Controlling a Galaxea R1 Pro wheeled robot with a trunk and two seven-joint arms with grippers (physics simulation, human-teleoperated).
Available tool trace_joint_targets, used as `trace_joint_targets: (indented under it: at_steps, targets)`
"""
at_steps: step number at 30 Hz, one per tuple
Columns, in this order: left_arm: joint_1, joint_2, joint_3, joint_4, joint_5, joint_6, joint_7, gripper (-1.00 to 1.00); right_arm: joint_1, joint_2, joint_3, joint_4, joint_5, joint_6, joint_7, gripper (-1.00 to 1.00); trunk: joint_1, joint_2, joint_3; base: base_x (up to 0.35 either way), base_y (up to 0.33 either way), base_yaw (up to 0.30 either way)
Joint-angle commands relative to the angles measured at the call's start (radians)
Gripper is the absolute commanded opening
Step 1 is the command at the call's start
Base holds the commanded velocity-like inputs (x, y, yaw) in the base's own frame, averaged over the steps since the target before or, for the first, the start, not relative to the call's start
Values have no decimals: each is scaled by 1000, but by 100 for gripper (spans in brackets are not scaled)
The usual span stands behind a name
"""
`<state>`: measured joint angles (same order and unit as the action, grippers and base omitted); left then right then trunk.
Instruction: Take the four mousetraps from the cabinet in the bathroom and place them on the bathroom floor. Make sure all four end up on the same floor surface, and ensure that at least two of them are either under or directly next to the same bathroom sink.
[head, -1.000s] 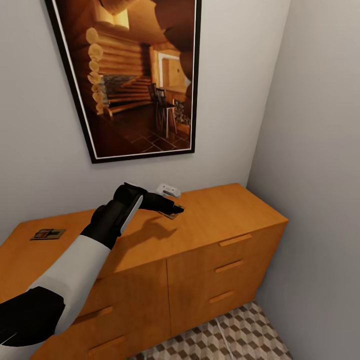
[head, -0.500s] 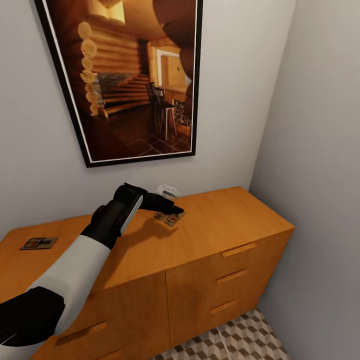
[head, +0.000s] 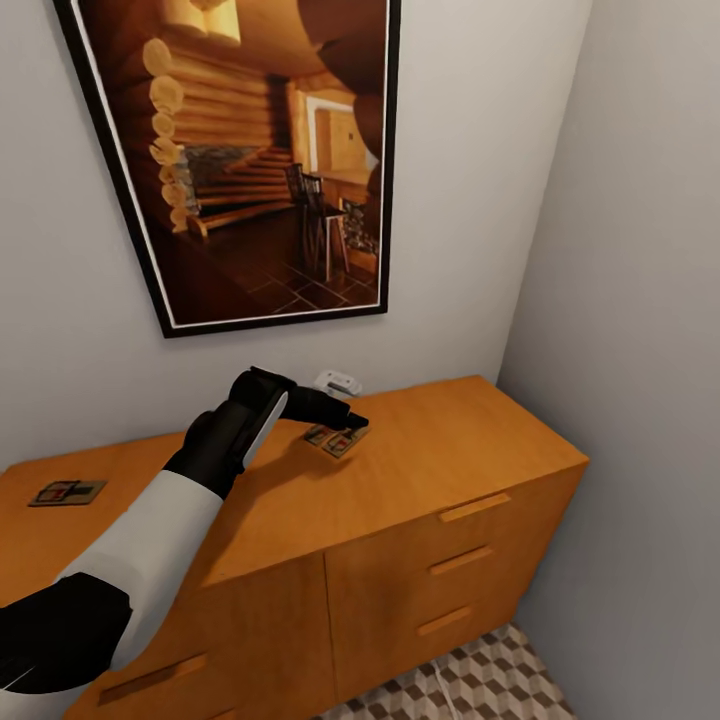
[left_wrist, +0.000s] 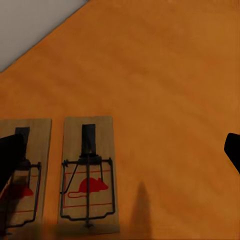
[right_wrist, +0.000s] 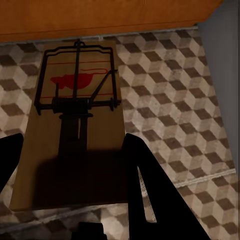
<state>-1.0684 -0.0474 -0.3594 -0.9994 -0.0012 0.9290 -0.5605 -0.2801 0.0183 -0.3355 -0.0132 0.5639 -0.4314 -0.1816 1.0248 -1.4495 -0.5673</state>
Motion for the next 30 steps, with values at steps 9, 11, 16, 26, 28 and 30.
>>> trace_joint_targets:
  at_steps: [9, 11, 16, 26, 28, 30]
  targets:
    - [-1, -3, -2, 17, 0, 4, -2, 100, 0, 0, -6, 1, 7, -3, -3, -100, 0, -1, -1, 31, -28, 0]
    - [-1, -6, -2, 26, 0, 3, -2, 100, -1, 0, -6, 1, 7, -3, -3, -100, 0, -1, -1, 4, -4, 0]
    - [-1, -10, -2, 50, -1, 2, -3, 100, -1, 0, -7, 1, 7, -3, -3, -100, 0, -1, -1, 1, -1, 0]
    - [-1, -18, -3, 83, 0, 0, -4, 100, -1, 0, -7, 1, 7, -3, -3, -100, 0, -1, -1, 0, 0, 0]
    - [-1, -20, -3, 86, 0, -5, -4, 100, -1, 0, -7, 1, 7, -3, -3, -100, 0, -1, -1, 0, 0, 0]
    - [-1, -22, -3, 89, 0, -17, -4, 100, -1, 0, -7, 1, 7, -3, -3, -100, 0, -1, -1, 0, 0, 0]
